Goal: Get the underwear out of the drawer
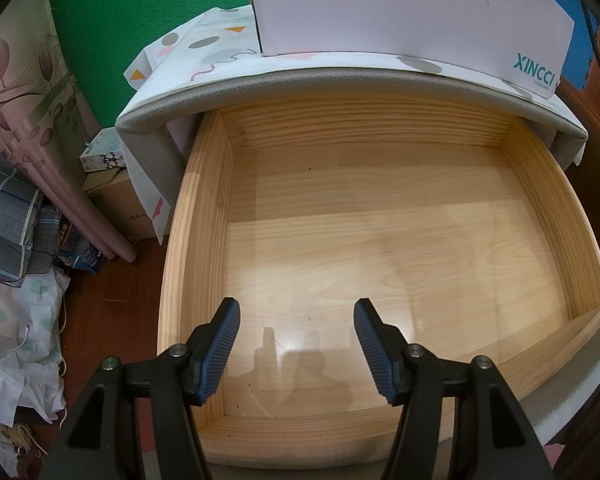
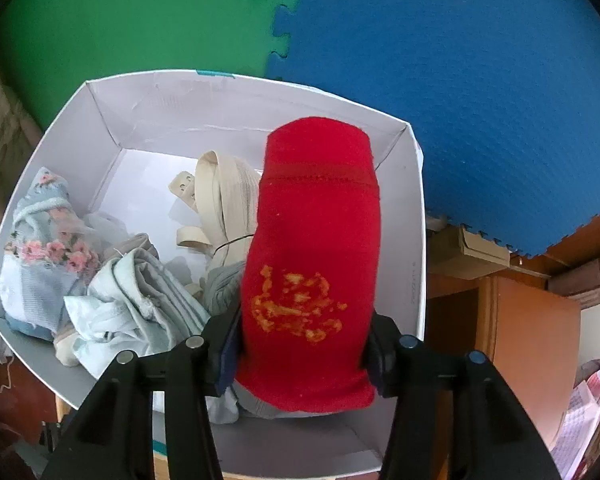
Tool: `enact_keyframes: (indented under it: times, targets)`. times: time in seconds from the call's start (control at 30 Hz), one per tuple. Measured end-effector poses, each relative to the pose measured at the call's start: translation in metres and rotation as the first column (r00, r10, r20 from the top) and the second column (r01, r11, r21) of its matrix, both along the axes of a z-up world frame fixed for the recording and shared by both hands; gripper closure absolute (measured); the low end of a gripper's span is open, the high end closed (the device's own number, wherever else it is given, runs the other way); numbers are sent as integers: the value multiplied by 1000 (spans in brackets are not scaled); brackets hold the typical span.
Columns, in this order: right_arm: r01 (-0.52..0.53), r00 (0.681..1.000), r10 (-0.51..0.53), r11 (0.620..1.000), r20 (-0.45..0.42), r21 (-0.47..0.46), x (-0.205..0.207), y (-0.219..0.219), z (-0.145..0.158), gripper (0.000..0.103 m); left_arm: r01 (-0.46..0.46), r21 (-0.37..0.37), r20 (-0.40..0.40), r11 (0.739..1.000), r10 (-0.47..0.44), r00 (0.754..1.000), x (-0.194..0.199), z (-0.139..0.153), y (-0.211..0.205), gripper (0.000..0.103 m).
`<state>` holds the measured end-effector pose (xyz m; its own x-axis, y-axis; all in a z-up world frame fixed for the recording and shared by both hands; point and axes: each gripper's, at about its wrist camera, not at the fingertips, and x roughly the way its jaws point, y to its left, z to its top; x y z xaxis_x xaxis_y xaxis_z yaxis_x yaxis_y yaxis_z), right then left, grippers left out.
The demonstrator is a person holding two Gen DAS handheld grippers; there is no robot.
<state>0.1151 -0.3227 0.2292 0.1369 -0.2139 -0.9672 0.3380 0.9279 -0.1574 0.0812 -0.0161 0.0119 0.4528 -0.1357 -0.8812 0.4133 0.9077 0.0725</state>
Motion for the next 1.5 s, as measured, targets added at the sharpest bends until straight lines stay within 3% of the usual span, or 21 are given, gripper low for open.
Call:
enact_keyframes:
  times: [0.1,0.17,0.23,0.3,0.63,0.77,0.93,1.03,1.2,1.5]
  targets:
    - [-2,1000,2,1000,5,-5,0,0,0,52,-1,0,-1,1000,1,1000,0,0,0,42]
    - [4,1000,-4,1000,16,-10,0,0,2,45,-1,2,1,1000,1,1000,0,0,0,42]
    - [16,1000,-16,1000,24,-23,-2,-2,5,30,1,-1,-1,1000,-1,1000,0,0,0,42]
    - [17,999,-15,999,41,-31,-4,-3,8,25,3,-5,-3,1000,-3,1000,0,0,1,42]
    - [-2,991,0,1000,137,14,-17,2,46,19,6,-16,-10,1000,-6,1000,3,-1,2,42]
    - [-5,971,-8,999,239,54,-46,13,77,13,9,-14,-7,1000,-9,1000,3,-2,1,42]
    - [8,948,-39,995,317,98,-101,28,93,1,12,-12,-2,1000,-12,1000,1,-1,-1,42]
    - [35,938,-73,993,340,117,-137,34,87,1,18,-1,1,1000,-18,1000,0,-2,-3,42]
    - [83,941,-118,989,318,120,-201,57,51,1,23,3,20,1000,-23,1000,-3,2,-6,42]
    - [123,961,-145,987,235,105,-259,107,-20,1,-13,24,34,1000,12,999,-15,8,-3,42]
